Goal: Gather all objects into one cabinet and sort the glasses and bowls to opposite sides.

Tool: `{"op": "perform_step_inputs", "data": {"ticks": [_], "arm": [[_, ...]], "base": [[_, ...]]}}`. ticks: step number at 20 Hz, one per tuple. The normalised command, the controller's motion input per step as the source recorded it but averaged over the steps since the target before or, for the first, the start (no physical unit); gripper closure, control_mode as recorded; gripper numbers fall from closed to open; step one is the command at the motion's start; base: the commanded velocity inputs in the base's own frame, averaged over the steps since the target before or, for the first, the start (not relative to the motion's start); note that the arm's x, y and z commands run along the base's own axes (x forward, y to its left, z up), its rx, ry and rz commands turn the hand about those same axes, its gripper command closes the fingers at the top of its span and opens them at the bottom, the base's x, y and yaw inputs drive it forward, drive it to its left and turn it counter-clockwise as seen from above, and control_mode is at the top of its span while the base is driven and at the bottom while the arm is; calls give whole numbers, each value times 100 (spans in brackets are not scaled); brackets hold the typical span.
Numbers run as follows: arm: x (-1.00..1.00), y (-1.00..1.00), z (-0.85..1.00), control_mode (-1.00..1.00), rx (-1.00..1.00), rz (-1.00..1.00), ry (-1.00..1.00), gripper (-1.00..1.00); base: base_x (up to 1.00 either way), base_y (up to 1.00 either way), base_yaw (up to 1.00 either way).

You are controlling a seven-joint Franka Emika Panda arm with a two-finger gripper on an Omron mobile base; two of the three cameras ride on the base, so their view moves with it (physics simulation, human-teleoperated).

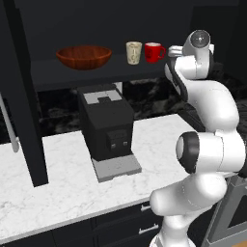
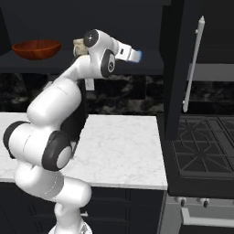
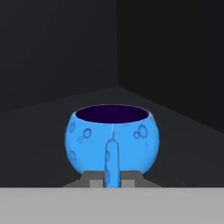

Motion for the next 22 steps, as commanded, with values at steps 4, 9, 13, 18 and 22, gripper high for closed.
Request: {"op": "perform_step_inputs", "data": {"ticks": [4,9,13,18,22], "arm": [[33,-10,-35,-100,0,0,-6,100],[45,-15,-19,-100,0,0,-1,100],[54,-19,0,-100,0,0,0,100],[34,-8,0,-100,0,0,0,-100],[4,0,-2,-100,0,0,-2,-100]], "base": [[0,0,0],[0,0,0],[0,0,0],[0,0,0],[0,0,0]]}}
